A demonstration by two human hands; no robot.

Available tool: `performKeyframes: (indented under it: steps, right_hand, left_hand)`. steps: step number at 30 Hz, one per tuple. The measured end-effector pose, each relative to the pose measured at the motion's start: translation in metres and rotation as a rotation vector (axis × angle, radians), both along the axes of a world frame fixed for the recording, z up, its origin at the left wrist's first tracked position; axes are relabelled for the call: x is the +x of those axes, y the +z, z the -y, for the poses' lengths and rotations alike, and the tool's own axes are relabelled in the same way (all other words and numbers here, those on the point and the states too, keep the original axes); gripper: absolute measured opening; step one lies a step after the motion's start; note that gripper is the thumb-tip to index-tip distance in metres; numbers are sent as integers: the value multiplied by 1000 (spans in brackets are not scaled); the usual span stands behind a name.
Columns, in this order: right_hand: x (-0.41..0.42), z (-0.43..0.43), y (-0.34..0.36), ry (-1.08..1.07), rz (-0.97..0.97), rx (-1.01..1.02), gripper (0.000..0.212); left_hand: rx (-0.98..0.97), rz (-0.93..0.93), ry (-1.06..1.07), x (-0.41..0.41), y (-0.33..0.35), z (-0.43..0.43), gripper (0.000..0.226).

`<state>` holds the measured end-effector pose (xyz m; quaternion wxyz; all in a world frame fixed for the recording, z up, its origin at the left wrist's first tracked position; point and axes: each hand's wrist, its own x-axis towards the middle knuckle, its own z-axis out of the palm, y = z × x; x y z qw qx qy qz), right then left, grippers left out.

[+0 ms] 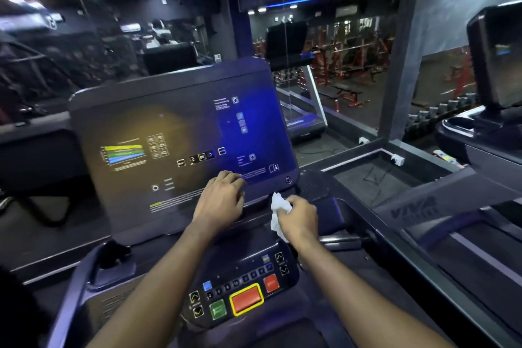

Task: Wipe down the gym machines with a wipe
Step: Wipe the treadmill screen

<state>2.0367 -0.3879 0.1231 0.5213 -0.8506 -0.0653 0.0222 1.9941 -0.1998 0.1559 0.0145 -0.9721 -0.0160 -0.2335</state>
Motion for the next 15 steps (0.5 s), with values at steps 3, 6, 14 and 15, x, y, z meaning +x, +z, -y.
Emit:
performKeyframes:
  steps: [3,6,14,15]
  right_hand:
    - [-1,-14,13,35,20,11,5]
    - [3,-34,23,42,56,2,10]
    - [33,-104,73,-16,136,-7,11]
    - [39,-115,82,-31,142,9,11]
  left_hand:
    - [-29,46,30,-11,11,-14,22]
    - [-34,69,42,-17,19,-31,21]
    - [7,168,23,-1,62,-107,21]
    - [8,182,10,5,71,-119,21]
